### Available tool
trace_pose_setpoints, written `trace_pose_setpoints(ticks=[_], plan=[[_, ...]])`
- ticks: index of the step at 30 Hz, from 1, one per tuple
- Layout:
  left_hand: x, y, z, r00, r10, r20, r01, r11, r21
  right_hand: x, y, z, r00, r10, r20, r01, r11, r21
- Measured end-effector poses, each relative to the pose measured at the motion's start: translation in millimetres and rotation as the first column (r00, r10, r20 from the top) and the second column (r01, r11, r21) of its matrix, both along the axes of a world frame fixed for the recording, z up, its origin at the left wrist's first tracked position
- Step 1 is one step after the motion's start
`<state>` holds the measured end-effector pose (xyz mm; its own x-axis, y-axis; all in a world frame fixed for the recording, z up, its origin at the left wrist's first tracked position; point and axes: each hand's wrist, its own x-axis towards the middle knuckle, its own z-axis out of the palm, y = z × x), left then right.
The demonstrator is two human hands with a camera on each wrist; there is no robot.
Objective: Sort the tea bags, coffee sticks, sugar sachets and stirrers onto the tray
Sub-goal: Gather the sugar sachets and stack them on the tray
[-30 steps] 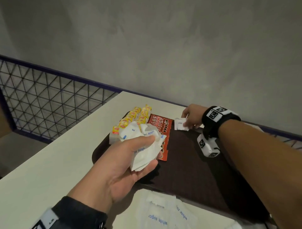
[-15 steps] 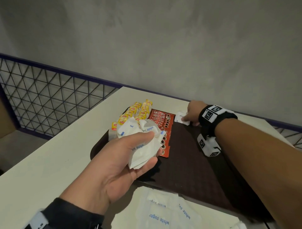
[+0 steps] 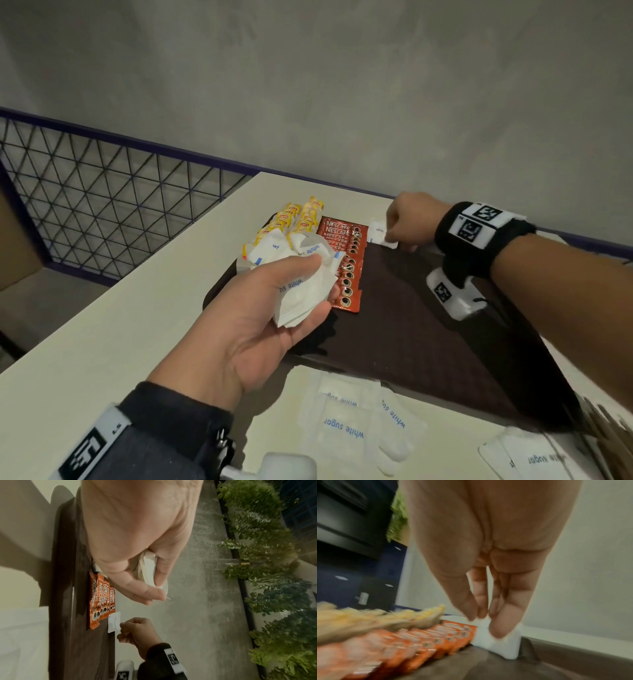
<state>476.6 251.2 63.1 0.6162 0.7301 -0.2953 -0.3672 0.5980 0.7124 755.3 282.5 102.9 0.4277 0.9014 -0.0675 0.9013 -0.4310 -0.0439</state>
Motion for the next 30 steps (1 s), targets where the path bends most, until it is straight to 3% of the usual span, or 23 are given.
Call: trace_pose_setpoints(ticks=[4, 6, 10, 15, 27, 30], plan=[[-2, 1, 2, 1.000, 0.006, 0.002, -0.006, 1.000, -0.016, -45, -47, 4, 0.946, 0.081, -0.313, -0.184, 0.932, -0.314], [-2, 1, 2, 1.000, 0.009, 0.004, -0.009, 1.000, -0.021, -58, -61, -1, 0.923, 0.091, -0.375, -0.233, 0.906, -0.353], [-2, 0, 2, 1.000, 0.006, 0.003, -0.006, 1.000, -0.020, -67, -70, -13, 0.945, 0.230, -0.231, -0.285, 0.928, -0.242], [-3, 0, 0, 1.000, 0.006, -0.005, -0.006, 1.000, -0.030, -73, -67, -17, 0.937, 0.346, -0.043, -0.347, 0.914, -0.210], [-1, 0, -1, 1.000, -0.009, -0.007, 0.008, 0.999, -0.032, -73, -63, -19, 0.918, 0.398, -0.003, -0.394, 0.909, -0.137], [0, 0, -1, 1.000, -0.016, -0.012, 0.016, 1.000, -0.027, -71, -68, -1, 0.945, 0.324, -0.041, -0.323, 0.946, 0.028]])
